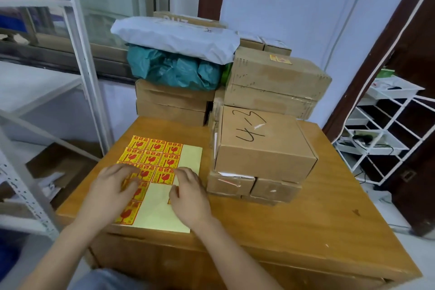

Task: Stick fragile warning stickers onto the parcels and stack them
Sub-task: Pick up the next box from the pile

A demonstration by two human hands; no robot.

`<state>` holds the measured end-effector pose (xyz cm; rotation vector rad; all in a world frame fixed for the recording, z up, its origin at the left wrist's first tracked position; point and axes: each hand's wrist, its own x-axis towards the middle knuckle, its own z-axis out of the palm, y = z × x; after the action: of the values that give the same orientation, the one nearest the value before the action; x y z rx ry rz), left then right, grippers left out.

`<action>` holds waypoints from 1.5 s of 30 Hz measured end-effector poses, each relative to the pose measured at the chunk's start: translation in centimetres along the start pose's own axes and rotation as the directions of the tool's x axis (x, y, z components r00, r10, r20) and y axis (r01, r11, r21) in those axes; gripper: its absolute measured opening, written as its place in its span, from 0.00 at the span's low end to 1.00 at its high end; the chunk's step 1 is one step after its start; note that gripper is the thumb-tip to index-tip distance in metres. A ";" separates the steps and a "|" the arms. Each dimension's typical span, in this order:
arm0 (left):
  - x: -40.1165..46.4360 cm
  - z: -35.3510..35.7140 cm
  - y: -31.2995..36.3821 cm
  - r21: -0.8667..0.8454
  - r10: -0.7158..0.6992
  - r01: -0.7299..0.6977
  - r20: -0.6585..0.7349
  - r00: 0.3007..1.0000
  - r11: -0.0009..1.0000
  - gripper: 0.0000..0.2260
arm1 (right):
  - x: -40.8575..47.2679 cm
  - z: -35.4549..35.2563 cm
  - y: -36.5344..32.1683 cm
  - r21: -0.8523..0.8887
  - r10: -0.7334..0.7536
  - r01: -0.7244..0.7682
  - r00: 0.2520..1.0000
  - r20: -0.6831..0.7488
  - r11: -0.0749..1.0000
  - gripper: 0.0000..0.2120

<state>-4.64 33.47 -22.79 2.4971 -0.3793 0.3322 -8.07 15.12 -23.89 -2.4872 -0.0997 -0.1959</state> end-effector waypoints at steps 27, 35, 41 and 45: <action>1.3 0.3 -1.7 0.169 -0.053 0.019 0.196 0.979 0.985 0.28 | 0.4 -0.3 0.1 -0.032 0.083 -0.081 0.994 0.071 0.996 0.22; 1.4 0.4 -1.9 0.178 -0.042 0.004 0.213 0.976 0.984 0.24 | 0.3 -0.4 0.1 -0.081 0.059 -0.051 0.994 0.093 0.995 0.24; 1.5 0.7 -1.6 0.191 -0.051 0.017 0.176 0.983 0.981 0.19 | 0.3 -0.5 0.0 -0.041 0.071 -0.067 0.992 0.104 0.997 0.25; 1.5 0.7 -1.6 0.181 -0.045 0.013 0.174 0.984 0.983 0.20 | 0.1 -0.7 0.0 -0.001 0.055 -0.055 0.993 0.100 0.998 0.25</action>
<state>-2.65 34.05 -23.66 2.7164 -0.3984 0.1366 -8.01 14.68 -23.32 -2.4942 -0.0727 -0.0473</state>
